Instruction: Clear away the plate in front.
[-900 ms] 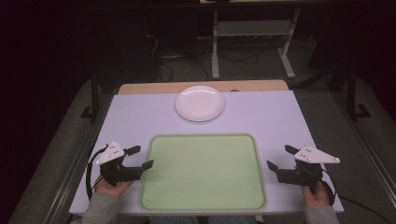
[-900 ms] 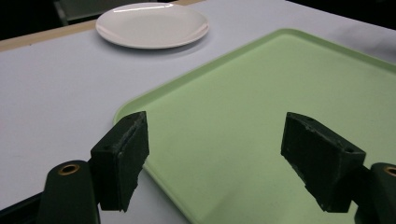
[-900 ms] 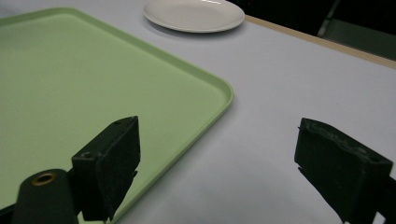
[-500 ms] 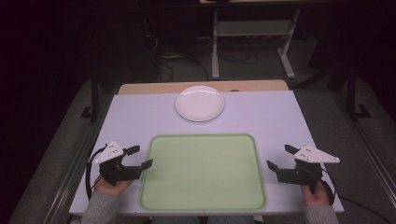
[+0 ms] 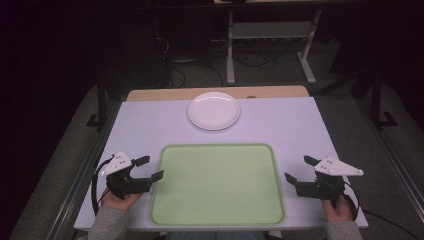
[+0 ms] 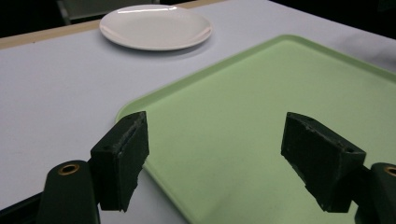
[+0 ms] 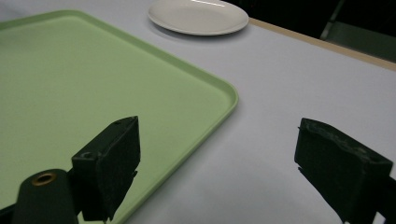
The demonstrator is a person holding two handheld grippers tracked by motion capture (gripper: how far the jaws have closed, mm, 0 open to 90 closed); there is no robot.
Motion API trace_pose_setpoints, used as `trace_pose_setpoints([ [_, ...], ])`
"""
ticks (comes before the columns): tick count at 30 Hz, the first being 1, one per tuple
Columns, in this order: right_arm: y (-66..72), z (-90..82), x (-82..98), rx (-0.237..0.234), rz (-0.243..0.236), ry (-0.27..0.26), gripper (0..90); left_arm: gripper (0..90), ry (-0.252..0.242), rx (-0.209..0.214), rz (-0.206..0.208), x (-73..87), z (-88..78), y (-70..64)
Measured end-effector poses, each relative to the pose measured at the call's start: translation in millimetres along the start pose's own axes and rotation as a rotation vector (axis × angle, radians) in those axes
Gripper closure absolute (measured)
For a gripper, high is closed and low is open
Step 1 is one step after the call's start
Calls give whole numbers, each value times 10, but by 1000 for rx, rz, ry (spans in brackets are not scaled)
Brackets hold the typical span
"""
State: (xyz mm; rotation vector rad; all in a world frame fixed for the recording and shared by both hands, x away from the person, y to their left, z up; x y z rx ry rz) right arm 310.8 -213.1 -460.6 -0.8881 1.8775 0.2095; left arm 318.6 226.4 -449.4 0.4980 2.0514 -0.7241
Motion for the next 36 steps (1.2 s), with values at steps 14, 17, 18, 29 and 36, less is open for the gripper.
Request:
trace_pose_setpoints([
  [14, -59, -28, -7, 20, 16, -13, 135, 234, 65, 91, -142, -108, 165, -109],
  [17, -60, -19, -15, 20, 14, -13, 134, 234, 65, 103, -154, -145, 183, -118],
  [18, -61, -15, -20, 20, 14, -15, 134, 234, 54, 108, -165, -196, 203, -130],
  [29, -79, -16, -26, 23, 19, -16, 134, 262, 46, 143, -195, -451, 355, -198],
  [36, -80, -28, -23, 21, 23, -19, 134, 265, 71, 139, -172, -553, 488, -234],
])
Point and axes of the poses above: each handheld gripper's, and its own axes: z roughly forward along the jaws, x roughly out of its underside, y roughly to its left, the point moved 9 cm from there along z, roughly forward along the jaws, and after that the axes turned 13 degrees about -z, right-handed, at the moved point
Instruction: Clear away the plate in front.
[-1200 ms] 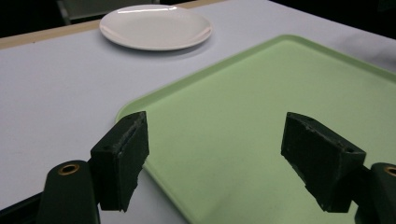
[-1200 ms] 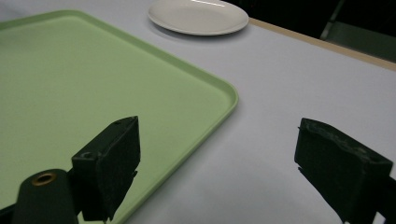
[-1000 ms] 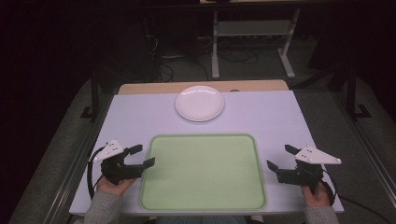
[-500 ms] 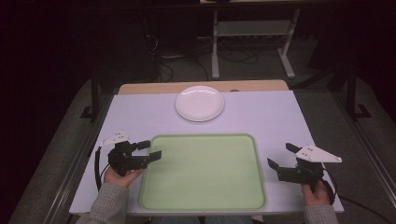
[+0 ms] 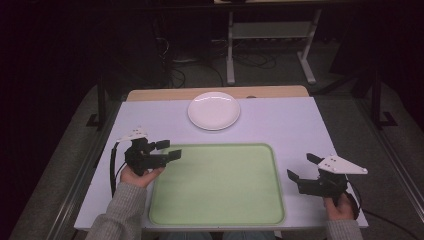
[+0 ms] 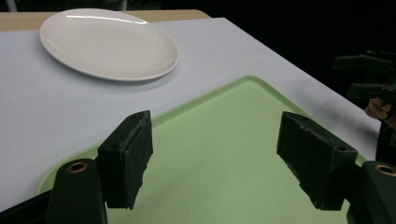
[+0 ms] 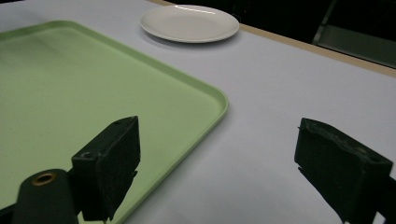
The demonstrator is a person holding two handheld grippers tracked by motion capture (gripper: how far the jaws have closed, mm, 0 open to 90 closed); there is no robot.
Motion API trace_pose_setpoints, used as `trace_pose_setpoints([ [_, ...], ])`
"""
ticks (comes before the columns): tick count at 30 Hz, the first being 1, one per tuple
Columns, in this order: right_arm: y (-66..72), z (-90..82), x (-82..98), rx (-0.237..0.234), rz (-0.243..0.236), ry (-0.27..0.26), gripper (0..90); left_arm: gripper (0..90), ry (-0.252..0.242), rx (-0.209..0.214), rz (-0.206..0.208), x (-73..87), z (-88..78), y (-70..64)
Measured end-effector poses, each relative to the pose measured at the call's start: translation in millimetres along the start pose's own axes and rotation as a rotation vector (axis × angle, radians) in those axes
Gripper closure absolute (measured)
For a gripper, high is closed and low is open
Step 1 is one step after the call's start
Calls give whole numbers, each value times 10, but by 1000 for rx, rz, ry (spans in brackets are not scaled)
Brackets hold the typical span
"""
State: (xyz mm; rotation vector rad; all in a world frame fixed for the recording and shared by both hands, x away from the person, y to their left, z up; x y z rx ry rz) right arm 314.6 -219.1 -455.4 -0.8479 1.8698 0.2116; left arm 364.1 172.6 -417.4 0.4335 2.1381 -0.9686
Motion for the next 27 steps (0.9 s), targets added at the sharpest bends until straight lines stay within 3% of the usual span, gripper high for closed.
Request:
trace_pose_setpoints([
  [13, -11, -16, -15, 3, 5, -8, 134, 259, 31, 4, -67, -245, 299, 79],
  [15, -15, -17, -17, 2, 7, -10, 134, 260, 33, 9, -98, -310, 355, 94],
  [26, -28, -22, -37, 3, 11, -21, 135, 280, 39, -36, -121, -657, 601, 187],
  [27, -26, -18, -41, 1, 10, -22, 135, 280, 36, -34, -138, -698, 627, 203],
])
Point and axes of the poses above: each handheld gripper's, and its own axes: z roughly forward along the jaws, x roughly out of its underside, y roughly to its left, the point moved 9 cm from there along z, roughly forward along the jaws, and after that the axes turned 13 degrees about -z, right-handed, at the moved point
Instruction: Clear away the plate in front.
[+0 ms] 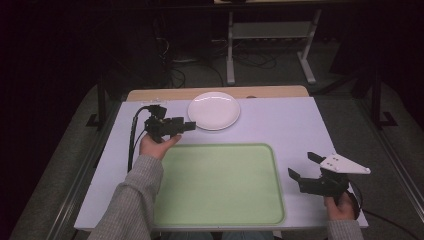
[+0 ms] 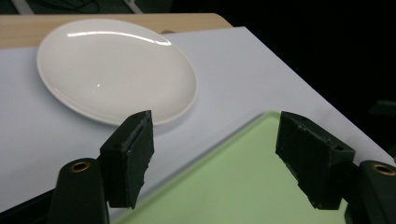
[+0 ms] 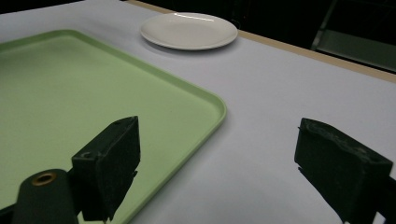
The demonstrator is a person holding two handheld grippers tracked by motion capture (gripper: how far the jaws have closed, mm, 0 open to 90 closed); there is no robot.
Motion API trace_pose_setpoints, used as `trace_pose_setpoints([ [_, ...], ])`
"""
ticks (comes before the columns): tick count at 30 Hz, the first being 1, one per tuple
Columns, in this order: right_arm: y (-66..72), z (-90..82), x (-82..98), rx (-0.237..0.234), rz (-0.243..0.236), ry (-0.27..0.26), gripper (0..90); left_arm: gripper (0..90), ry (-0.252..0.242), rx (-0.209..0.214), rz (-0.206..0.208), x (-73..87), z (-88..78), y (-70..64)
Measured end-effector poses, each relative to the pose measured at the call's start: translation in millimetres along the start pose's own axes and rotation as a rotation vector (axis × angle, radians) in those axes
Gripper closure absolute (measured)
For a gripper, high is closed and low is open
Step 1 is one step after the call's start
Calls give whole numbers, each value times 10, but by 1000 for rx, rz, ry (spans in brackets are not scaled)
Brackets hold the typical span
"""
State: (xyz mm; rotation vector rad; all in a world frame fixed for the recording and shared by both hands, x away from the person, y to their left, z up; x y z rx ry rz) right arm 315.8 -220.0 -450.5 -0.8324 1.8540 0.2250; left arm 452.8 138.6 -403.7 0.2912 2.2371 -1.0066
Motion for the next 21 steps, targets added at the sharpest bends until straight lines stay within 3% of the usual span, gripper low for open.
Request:
trace_pose_setpoints([
  [5, 3, 13, -16, 0, -4, -1, 134, 282, 3, -8, -30, -122, 139, 41],
  [7, -6, 18, -17, 2, 0, -3, 134, 282, 1, -32, -38, -161, 187, 93],
  [11, -18, 23, -17, 4, 4, -4, 135, 290, -5, -46, -93, -224, 270, 219],
  [13, -14, 23, -17, 2, 7, -4, 134, 306, 3, -73, -118, -231, 323, 309],
  [15, -12, 25, -16, 1, 5, -2, 134, 317, 21, -106, -172, -223, 391, 428],
  [16, -8, 28, -17, -2, 4, -2, 135, 323, 36, -125, -227, -212, 470, 527],
  [18, -8, 30, -16, -1, 3, 0, 134, 323, 44, -132, -252, -206, 510, 565],
  [20, -9, 30, -21, 0, 0, -2, 134, 336, 40, -135, -343, -180, 591, 622],
  [21, -9, 30, -21, 0, 0, -2, 134, 336, 41, -144, -365, -166, 616, 641],
])
Point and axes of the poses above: each handheld gripper's, and its own axes: z roughly forward along the jaws, x roughly out of its underside, y roughly to its left, the point moved 9 cm from there along z, roughly forward along the jaws, and after that the axes turned 13 degrees about -z, right-handed, at the moved point
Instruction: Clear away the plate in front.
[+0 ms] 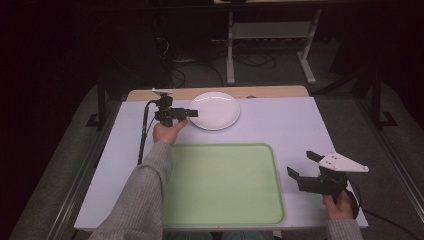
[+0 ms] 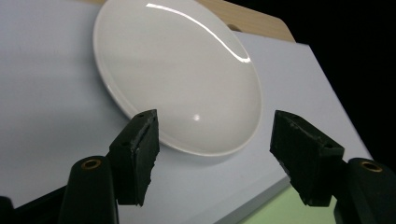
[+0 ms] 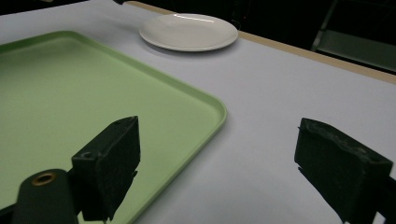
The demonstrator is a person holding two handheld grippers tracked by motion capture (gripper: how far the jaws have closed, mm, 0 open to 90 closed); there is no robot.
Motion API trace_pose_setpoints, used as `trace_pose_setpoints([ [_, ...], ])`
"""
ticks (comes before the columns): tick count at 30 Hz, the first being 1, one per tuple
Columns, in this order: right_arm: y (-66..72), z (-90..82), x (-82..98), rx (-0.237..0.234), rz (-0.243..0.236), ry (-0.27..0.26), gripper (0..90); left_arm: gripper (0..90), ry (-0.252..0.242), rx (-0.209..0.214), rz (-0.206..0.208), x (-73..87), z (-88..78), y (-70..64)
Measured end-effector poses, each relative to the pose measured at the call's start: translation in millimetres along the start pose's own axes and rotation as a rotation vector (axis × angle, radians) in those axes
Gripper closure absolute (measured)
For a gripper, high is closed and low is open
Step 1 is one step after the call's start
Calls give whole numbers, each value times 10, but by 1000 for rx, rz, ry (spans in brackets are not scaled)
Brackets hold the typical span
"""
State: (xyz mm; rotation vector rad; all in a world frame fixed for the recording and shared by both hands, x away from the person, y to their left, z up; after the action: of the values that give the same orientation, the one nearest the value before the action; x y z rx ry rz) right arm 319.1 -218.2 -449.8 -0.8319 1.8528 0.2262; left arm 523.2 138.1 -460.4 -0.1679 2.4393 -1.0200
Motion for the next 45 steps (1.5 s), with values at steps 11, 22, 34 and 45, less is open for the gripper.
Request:
trace_pose_setpoints([
  [11, -4, -11, -9, -5, 2, -8, 134, 360, -46, -29, -256, -53, 213, 236],
  [22, -23, -42, -36, -8, 30, -30, 135, 400, -78, -26, -378, -43, 368, 330],
  [34, -54, -55, -40, -2, 39, -39, 134, 374, -78, 27, -488, -46, 486, 343],
  [45, -53, -63, -48, -3, 39, -43, 135, 379, -98, 25, -498, -45, 561, 290],
])
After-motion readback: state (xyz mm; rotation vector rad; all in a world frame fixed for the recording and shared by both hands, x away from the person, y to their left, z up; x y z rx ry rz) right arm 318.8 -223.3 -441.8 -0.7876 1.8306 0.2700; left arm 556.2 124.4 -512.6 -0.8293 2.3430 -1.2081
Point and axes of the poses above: each handheld gripper's, and its own axes: z roughly forward along the jaws, x roughly out of its underside, y roughly to its left, the point moved 9 cm from there along z, roughly forward along the jaws, and after that the axes turned 13 degrees about -z, right-handed, at the moved point
